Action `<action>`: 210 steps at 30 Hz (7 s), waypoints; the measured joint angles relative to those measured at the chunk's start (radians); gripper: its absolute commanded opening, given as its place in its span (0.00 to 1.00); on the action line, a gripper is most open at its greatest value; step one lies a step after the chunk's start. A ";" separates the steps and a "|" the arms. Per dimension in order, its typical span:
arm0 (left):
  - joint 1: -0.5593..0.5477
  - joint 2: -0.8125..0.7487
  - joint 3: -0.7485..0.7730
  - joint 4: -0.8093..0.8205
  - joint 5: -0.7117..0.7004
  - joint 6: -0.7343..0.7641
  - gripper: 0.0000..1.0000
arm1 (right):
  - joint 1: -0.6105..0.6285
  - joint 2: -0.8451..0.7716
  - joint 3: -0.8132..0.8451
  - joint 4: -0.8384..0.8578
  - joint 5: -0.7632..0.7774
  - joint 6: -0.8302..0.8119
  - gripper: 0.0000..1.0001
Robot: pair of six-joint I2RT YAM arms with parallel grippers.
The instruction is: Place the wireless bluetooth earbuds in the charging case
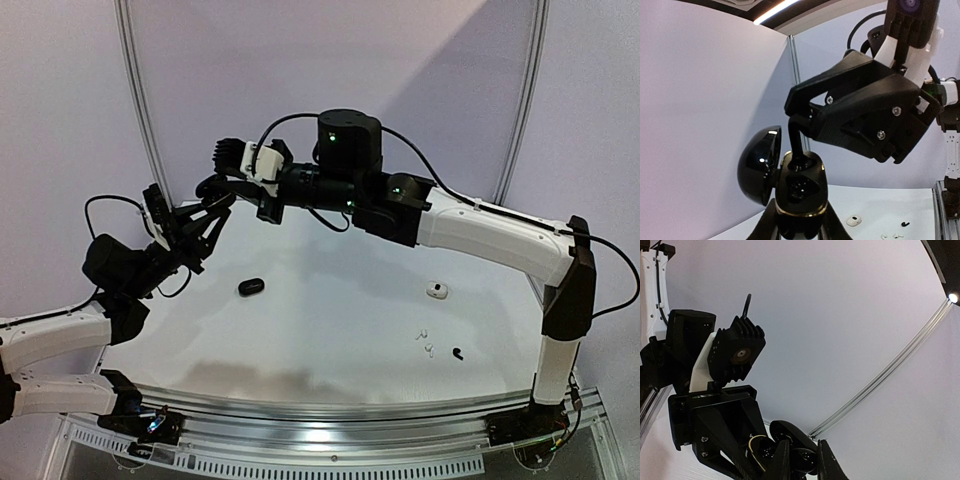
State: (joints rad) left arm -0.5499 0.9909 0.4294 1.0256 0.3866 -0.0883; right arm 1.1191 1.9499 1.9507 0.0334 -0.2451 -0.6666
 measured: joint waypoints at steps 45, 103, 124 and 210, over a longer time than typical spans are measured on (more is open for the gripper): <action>-0.002 0.019 -0.001 0.002 -0.105 0.035 0.00 | 0.031 0.061 0.049 0.005 0.225 -0.042 0.13; -0.002 0.019 -0.004 0.010 -0.112 0.008 0.00 | 0.033 0.080 0.070 -0.014 0.241 -0.049 0.21; -0.002 0.019 -0.004 0.021 -0.100 -0.065 0.00 | 0.028 0.090 0.135 -0.086 0.229 0.011 0.37; 0.008 -0.211 -0.021 -0.143 -0.132 -0.167 0.00 | -0.653 -0.153 -0.917 -1.135 0.120 0.991 0.33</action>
State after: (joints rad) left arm -0.5419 0.7803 0.4084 0.8825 0.2543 -0.2554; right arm 0.4660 1.7969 1.0336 -1.1015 -0.1249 0.3248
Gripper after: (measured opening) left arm 0.214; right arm 0.363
